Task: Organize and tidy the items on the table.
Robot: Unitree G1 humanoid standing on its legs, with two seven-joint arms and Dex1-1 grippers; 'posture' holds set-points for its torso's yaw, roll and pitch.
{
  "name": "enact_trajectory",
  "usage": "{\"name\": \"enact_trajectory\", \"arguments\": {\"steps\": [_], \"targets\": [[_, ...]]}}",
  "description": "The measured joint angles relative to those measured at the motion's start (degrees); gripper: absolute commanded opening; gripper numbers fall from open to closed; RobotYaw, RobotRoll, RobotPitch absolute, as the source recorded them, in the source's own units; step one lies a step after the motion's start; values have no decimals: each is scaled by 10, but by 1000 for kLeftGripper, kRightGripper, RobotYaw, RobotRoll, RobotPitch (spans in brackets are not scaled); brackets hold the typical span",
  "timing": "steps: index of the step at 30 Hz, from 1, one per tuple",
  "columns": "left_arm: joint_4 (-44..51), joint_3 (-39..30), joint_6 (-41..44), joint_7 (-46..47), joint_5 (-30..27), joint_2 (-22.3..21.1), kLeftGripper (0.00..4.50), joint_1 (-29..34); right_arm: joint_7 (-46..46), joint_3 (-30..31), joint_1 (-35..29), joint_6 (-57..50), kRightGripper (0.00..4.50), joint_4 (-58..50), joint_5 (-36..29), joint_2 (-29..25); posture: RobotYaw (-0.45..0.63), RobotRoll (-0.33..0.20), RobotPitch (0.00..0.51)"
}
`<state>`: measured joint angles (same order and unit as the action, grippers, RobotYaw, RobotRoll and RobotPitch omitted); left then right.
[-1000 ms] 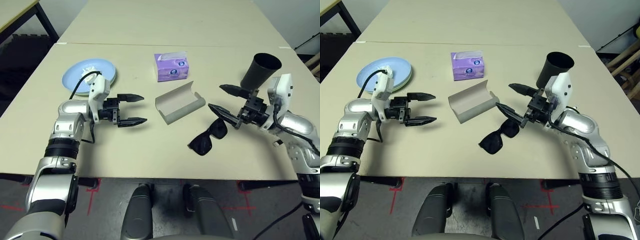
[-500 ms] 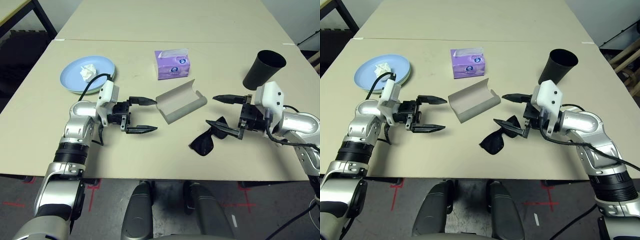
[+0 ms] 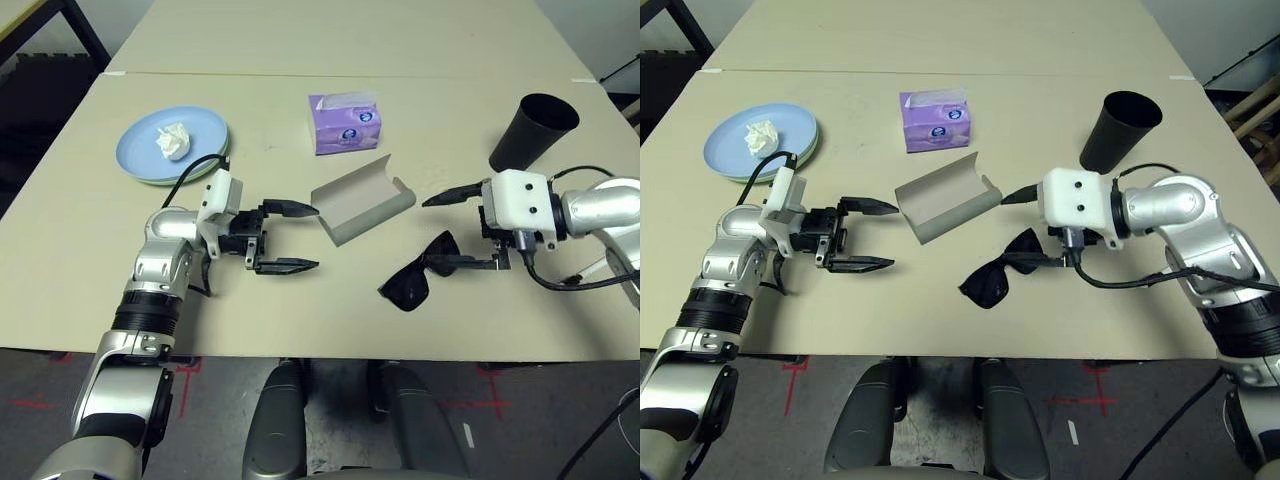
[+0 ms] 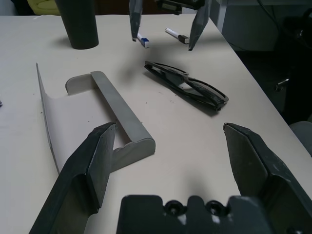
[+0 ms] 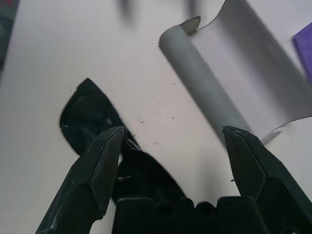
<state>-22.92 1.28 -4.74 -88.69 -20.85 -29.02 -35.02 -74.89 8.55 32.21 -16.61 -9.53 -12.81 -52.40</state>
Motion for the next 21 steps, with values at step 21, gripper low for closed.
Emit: {"name": "enact_trajectory", "arguments": {"steps": [21], "targets": [[15, 0, -12, 25, 2, 0, 4475, 9, -82, 97, 70, 161, 4500, -38, 151, -33, 146, 0, 240]]}}
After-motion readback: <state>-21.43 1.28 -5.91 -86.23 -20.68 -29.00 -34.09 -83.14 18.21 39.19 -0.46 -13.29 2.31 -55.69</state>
